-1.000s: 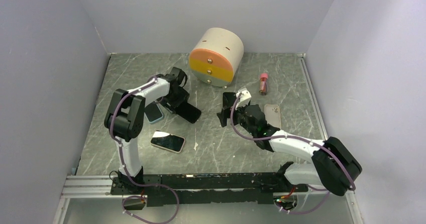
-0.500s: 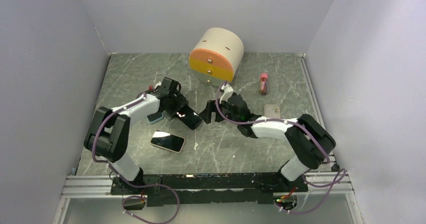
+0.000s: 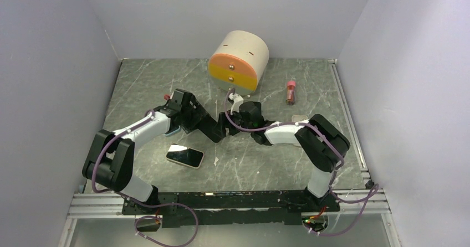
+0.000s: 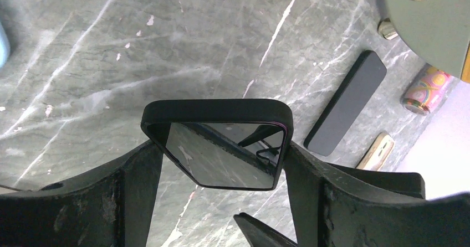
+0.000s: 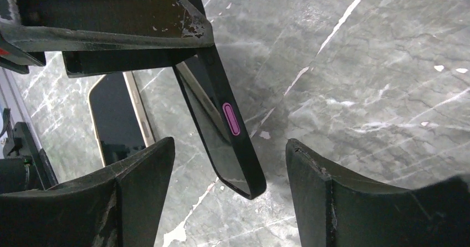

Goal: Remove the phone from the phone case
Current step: Pick up the phone at the center of the board.

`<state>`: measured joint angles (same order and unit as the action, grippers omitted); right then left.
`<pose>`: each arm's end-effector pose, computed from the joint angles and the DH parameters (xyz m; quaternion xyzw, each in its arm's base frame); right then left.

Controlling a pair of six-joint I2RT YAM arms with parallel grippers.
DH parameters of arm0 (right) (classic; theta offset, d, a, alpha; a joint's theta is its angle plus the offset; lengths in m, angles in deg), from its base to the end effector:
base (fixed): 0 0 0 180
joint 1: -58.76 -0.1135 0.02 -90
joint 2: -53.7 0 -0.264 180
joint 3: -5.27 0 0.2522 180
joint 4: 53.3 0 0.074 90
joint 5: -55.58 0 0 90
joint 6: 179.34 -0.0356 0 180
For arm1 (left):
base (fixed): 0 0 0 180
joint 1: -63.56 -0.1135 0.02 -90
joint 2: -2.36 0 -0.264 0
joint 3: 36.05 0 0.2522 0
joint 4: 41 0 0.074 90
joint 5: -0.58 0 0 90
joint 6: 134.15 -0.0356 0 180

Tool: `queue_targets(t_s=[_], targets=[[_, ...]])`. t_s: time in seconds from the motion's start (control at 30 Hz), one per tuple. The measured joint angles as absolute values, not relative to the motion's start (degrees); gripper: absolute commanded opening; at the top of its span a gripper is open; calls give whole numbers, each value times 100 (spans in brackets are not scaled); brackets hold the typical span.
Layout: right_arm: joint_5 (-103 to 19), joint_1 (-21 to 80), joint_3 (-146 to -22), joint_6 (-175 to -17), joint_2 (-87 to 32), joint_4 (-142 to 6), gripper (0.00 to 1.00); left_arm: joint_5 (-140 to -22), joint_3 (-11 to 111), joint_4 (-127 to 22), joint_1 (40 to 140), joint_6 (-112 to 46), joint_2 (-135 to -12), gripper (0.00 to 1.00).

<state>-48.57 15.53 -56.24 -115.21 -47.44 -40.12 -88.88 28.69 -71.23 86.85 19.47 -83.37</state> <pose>0.2581 0.2546 0.1633 -0.1914 0.8242 0.3826 0.3710 0.2795 -0.1207 0.2010 -0.3237 0.8860 -0.2316 0.2379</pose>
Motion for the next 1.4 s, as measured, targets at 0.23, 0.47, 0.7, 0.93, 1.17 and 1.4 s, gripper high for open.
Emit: queue_targets(t_s=[0.23, 0.47, 0.7, 0.93, 1.17, 1.4], targets=[[-5281, 1553, -5766, -11211, -4930, -3962, 53, -8650, 2779, -6863, 8685, 1842, -8326, 31], [-5642, 1578, -5750, -11007, -4948, -3695, 8, -8630, 2668, -6848, 8677, 1623, -8092, 41], [-5838, 1606, -5460, -11073, -4856, -3461, 0, -8617, 2580, -6516, 8666, 1324, -7555, 74], [-5921, 1682, -4863, -11390, -4124, -3256, 0, -8641, 1979, -5939, 8604, 900, -6591, 90], [-5906, 1978, -4321, -11980, -3096, -2659, 0, -8547, 1197, -5012, 8539, 493, -5494, 92], [-5904, 2148, -3890, -12553, -2268, -2351, 0, -7922, 556, -3805, 8535, 354, -4939, 91]])
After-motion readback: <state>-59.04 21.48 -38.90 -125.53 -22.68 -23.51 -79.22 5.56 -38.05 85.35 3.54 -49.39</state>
